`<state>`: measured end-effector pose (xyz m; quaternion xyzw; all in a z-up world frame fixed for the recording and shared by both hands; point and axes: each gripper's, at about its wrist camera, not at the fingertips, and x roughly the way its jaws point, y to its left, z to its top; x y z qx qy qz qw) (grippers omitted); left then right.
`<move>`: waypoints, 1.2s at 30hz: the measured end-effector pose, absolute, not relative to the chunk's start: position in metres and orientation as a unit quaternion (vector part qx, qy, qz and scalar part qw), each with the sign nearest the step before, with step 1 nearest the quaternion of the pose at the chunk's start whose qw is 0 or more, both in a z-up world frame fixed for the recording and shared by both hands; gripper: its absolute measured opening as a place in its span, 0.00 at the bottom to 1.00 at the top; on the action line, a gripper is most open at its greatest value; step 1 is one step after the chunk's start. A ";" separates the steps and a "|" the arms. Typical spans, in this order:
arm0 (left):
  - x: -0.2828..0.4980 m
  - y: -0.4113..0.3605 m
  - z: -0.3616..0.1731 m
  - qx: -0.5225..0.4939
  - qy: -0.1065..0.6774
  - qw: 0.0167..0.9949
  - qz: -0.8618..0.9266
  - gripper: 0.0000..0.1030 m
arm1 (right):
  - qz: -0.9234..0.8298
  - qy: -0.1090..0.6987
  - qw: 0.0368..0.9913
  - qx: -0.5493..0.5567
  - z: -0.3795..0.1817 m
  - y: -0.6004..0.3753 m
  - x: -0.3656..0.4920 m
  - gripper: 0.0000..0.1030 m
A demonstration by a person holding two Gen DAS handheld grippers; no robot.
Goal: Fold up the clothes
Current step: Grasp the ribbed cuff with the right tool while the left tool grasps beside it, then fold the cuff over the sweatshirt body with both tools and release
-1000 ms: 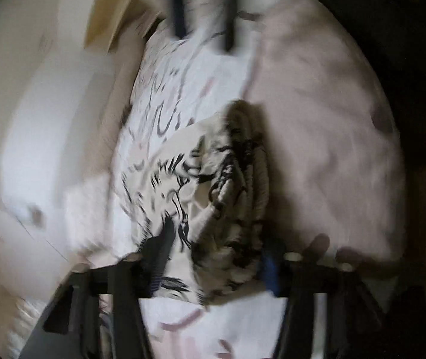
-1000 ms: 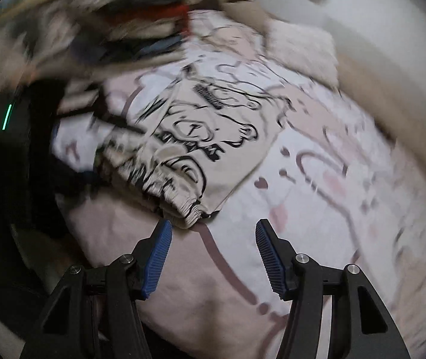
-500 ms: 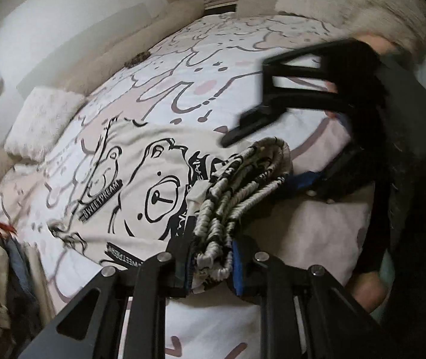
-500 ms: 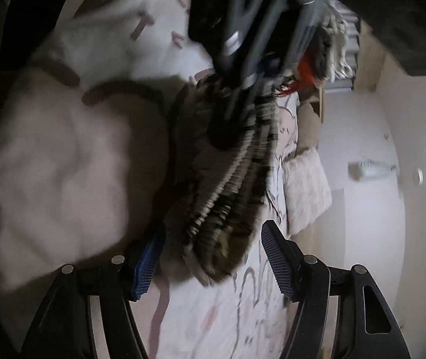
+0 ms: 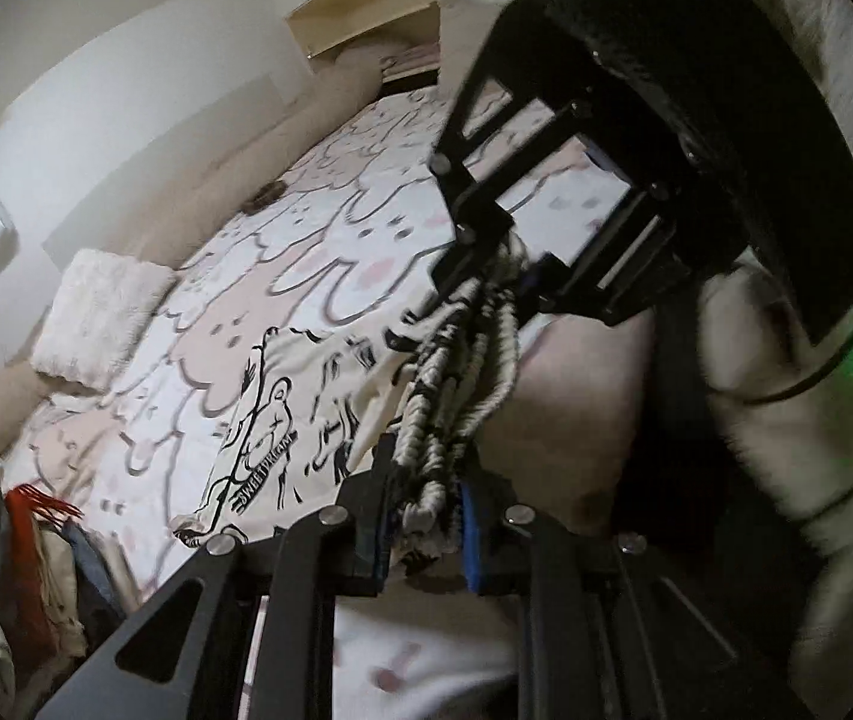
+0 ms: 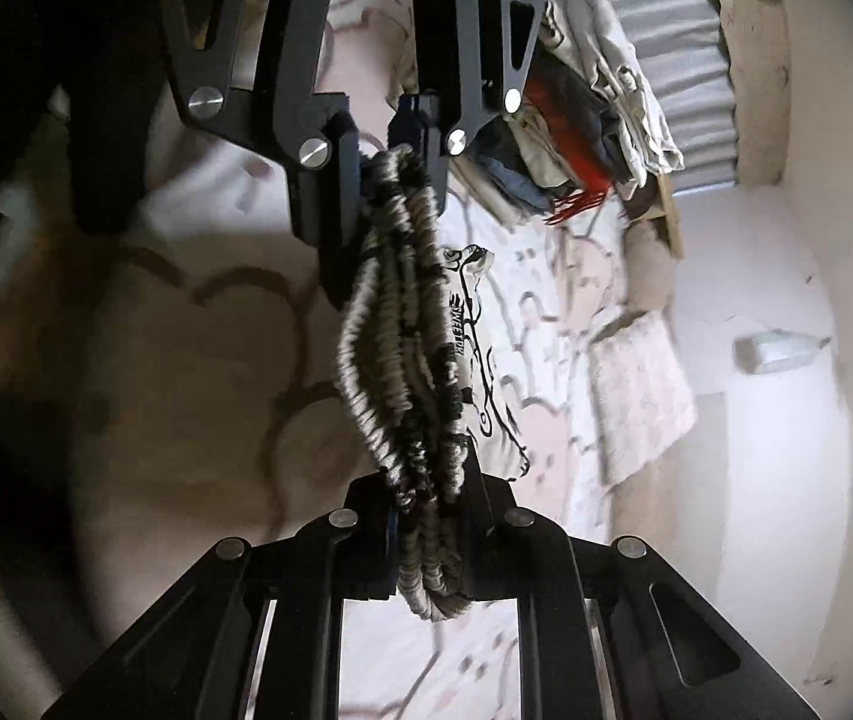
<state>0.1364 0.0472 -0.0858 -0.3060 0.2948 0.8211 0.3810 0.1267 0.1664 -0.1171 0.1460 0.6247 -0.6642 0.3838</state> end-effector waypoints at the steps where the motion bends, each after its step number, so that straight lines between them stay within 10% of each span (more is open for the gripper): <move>1: 0.140 0.047 -0.081 -0.334 0.265 0.391 0.815 0.17 | -0.657 0.614 0.402 0.171 -0.108 0.168 0.138 0.15; 30: -0.133 -0.027 -0.184 -0.614 0.037 0.355 0.704 0.21 | -0.557 0.457 0.489 0.492 -0.172 0.060 -0.125 0.16; 34: -0.139 -0.040 -0.199 -0.623 -0.016 0.349 0.699 0.21 | -0.605 0.415 0.442 0.516 -0.187 0.068 -0.150 0.60; 36: -0.141 -0.047 -0.207 -0.627 -0.042 0.346 0.696 0.24 | -0.644 0.367 0.427 0.518 -0.175 0.089 -0.155 0.63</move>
